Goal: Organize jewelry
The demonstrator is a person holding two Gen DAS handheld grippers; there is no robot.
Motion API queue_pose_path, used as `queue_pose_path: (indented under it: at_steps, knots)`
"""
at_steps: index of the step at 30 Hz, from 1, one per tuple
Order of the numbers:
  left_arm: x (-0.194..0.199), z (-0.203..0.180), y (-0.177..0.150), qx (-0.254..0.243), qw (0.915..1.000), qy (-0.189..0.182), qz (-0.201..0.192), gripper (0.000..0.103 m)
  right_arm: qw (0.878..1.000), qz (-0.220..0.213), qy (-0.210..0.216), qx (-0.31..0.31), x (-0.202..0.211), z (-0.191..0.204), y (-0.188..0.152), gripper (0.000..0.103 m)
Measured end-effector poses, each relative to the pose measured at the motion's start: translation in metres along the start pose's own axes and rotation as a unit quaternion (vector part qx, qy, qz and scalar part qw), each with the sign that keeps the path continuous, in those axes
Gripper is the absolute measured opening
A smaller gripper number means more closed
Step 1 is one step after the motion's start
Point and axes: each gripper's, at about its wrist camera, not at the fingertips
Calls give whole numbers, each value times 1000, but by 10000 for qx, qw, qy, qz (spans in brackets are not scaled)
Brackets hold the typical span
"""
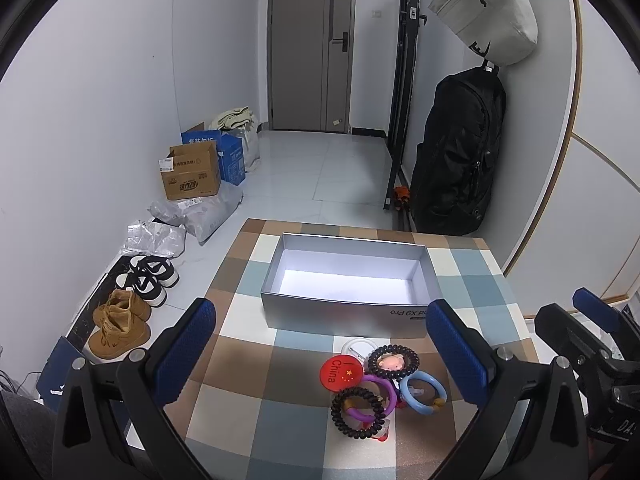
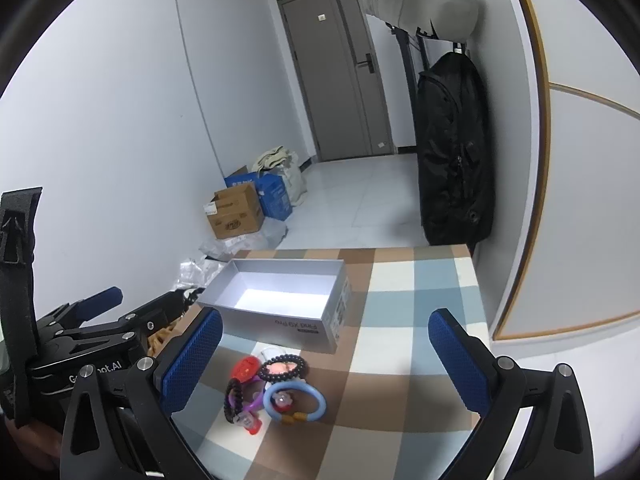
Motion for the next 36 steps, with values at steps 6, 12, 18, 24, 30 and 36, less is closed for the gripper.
queue_pose_path:
  at_steps: [6,12,18,24,30,36]
  knots:
    - [0,0,0,16,10000,-59,34,102,10000,-5,-13,-6,0,0,-1,103]
    - [-1,1,0,25,10000,-79,26,102,10000,50,2,-35,-2,-2,-3,103]
    - [-2,1,0,56,9999,-98,64,102,10000,47,-2,-48,-2,-2,-4,103]
    - [-1,0,-2,65,9999,-109,66,102,10000,63,-10,-48,-2,-3,-4,103]
    - [-1,2,-1,70,9998,-142,73,101,10000,69,-15,-48,-2,-2,-4,103]
    - [-3,1,-1,83,9997,-173,137,101,10000,70,-15,-47,-2,-2,-4,103]
Point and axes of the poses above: each gripper's, at about its wrist camera, not at the fingertips, and x roughly against the way its jaws point, z to its left, y to its top, and after that the axes turned 10 degrees about y, right-handed
